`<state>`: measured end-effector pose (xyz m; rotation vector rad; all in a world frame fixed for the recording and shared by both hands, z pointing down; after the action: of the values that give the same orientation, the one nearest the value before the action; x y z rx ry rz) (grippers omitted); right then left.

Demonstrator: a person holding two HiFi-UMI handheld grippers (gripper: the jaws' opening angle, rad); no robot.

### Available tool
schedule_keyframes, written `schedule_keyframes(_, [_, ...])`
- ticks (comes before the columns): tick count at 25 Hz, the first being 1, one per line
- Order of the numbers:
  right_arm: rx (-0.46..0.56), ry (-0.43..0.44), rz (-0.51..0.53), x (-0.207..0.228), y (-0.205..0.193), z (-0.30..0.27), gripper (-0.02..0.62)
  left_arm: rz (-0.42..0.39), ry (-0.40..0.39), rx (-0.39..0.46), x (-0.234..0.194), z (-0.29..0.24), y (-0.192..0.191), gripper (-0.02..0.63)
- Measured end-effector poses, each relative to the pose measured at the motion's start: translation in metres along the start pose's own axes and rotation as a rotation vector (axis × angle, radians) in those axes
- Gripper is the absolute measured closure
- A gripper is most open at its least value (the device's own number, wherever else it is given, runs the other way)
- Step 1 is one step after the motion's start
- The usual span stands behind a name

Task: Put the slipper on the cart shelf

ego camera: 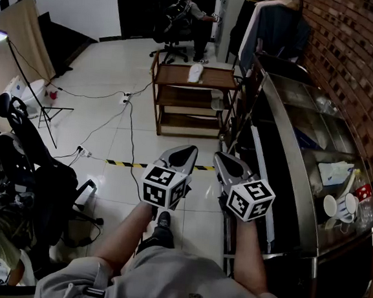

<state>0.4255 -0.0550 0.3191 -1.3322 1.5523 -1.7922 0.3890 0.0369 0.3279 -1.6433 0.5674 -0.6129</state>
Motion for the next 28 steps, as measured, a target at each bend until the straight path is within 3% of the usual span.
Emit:
schedule_keyframes(20, [-0.008, -0.085, -0.004, 0.081, 0.05, -0.237, 0.595, 0.032, -0.037, -0.016, -0.226, -0.135, -0.014, 0.598])
schedule_keyframes(28, [-0.012, -0.084, -0.027, 0.129, 0.059, -0.312, 0.595, 0.059, -0.019, -0.04, -0.291, -0.194, -0.031, 0.598])
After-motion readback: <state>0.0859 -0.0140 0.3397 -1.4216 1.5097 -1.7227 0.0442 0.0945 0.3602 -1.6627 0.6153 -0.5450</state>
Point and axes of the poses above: the fingertips, and each gripper's own axes: z backward along the fingers, x to its right, y out of its top, the point moved 3 cm from there along z, backward along the fingers, and after that the axes turned 14 degrees about -z, right-handed, at the moved point
